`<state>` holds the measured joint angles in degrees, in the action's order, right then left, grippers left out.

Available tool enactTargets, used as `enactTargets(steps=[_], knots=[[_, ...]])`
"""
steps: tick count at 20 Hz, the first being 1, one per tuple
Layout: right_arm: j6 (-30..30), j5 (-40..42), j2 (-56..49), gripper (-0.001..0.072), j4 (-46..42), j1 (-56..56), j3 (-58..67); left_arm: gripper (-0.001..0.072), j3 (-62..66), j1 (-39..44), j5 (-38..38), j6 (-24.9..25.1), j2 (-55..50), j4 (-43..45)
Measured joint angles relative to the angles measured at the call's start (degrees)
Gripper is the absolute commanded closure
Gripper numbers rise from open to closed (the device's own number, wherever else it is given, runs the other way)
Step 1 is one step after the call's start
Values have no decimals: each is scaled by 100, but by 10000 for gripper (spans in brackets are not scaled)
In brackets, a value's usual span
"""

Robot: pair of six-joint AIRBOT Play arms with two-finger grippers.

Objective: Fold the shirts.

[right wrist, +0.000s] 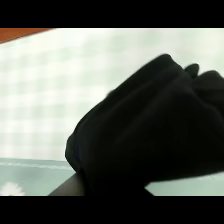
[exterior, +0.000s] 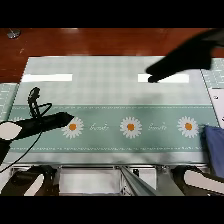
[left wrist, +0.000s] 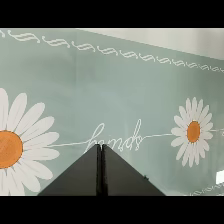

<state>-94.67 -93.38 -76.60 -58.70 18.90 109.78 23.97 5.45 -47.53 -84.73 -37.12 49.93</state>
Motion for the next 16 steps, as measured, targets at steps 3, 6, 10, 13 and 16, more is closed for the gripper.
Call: enactTargets(steps=[3, 6, 10, 13, 16], knots=[[-17, -568, 479, 687, -723, 826, -424, 675, 2, 0, -2, 2, 0, 0], [57, -802, 1038, 686, -1287, 1617, -1213, 674, 0, 0, 2, 2, 0, 2], [57, -916, 1873, 685, -1843, 2909, -2535, 674, 0, 0, 85, 2, 0, 2], [-109, -920, 2594, 684, -2422, 3783, -3497, 674, 0, 0, 133, 2, 0, 2], [-387, -837, 3283, 337, -3220, 4242, -4321, 674, 0, 0, 179, 4, 0, 2]])
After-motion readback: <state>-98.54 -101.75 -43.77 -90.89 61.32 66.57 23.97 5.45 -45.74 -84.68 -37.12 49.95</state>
